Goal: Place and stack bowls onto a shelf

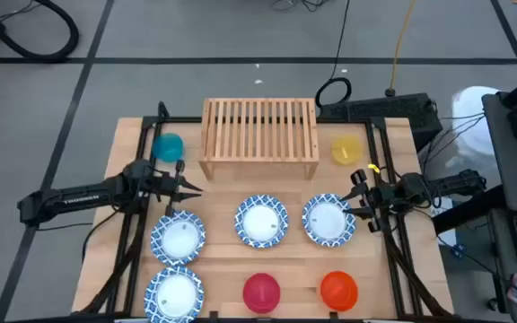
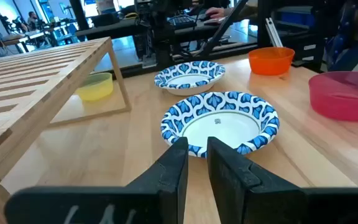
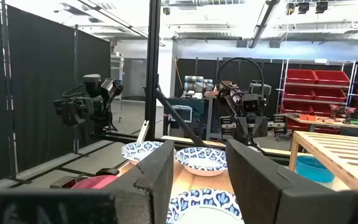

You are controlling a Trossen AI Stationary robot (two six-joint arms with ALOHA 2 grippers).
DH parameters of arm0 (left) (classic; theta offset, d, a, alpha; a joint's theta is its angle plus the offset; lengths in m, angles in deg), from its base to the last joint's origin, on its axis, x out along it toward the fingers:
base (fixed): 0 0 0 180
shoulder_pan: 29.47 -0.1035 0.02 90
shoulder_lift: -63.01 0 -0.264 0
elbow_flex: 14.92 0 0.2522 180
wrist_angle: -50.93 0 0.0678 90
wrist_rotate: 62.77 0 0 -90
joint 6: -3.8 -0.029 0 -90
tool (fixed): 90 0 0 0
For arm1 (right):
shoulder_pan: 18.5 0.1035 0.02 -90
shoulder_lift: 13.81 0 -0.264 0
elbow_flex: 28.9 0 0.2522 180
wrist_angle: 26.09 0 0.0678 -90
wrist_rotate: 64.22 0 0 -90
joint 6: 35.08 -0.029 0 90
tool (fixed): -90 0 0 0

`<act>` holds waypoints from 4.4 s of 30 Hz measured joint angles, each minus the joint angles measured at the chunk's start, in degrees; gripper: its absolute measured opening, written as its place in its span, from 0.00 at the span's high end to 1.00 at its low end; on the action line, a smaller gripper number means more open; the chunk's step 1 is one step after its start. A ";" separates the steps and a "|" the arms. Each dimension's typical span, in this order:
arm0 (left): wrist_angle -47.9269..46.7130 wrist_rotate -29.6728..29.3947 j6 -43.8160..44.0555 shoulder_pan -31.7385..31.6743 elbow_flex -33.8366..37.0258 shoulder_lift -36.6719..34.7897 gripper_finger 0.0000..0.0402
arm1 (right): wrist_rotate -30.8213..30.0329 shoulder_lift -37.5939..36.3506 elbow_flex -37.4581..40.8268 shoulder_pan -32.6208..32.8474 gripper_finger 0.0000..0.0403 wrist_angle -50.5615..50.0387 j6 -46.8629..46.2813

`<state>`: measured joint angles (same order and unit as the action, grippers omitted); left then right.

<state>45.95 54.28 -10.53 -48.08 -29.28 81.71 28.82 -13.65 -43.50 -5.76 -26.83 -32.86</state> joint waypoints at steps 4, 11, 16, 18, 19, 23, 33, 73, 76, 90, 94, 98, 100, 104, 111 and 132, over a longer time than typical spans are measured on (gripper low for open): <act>0.01 0.00 0.01 0.00 0.01 0.00 0.83 | 0.01 0.00 0.00 0.02 0.65 0.00 -0.02; 0.02 0.00 0.01 0.00 0.00 -0.01 0.83 | 0.00 0.02 -0.01 0.02 0.65 0.00 -0.02; 0.00 0.00 0.02 0.00 0.02 -0.02 0.83 | 0.00 0.00 -0.01 0.01 0.65 0.00 -0.02; 0.02 0.00 0.01 0.00 0.01 -0.01 0.83 | 0.00 0.00 0.00 0.00 0.65 0.00 -0.02; 0.02 0.00 0.02 0.00 0.02 0.00 0.83 | 0.00 0.02 -0.01 0.01 0.65 0.00 -0.01; 0.02 0.00 0.02 0.00 0.00 0.00 0.83 | 0.01 0.00 0.00 0.00 0.65 0.00 -0.01; 0.02 0.00 0.02 0.00 0.02 0.00 0.83 | 0.00 0.02 -0.01 0.01 0.65 0.02 0.00; 0.02 0.00 0.01 0.00 0.00 -0.01 0.83 | -0.26 0.02 -0.02 0.00 0.65 3.42 14.87; 0.01 0.00 0.01 0.00 0.00 -0.01 0.83 | -4.64 0.00 -1.31 0.00 0.65 3.84 10.47; 0.39 -0.02 0.01 0.00 0.02 -0.02 0.83 | -10.48 10.90 -30.68 0.00 0.65 -28.54 5.62; 0.44 -0.02 0.02 0.00 0.02 -0.02 0.83 | -10.50 17.98 -39.81 0.00 0.65 -40.42 0.88; 0.44 -0.02 0.02 0.00 0.02 -0.02 0.83 | -10.50 25.03 -48.42 0.00 0.65 -50.66 -2.72; 0.44 0.00 0.02 0.00 0.02 -0.02 0.83 | -10.50 28.69 -52.01 0.00 0.65 -54.93 -5.53; 0.45 -0.02 0.01 0.00 0.02 -0.02 0.83 | -10.50 33.83 -57.72 0.00 0.65 -59.45 -11.34; 0.44 -0.02 0.02 0.00 0.02 -0.02 0.83 | -10.25 35.12 -58.48 0.00 0.65 -53.15 -13.51; 0.44 0.00 0.00 0.00 0.02 -0.02 0.83 | -14.92 43.67 -57.43 -0.02 0.65 -59.43 -16.28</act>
<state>46.38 54.28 -10.53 -48.08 -29.26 81.69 13.89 30.02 -100.93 -5.79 -86.26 -49.14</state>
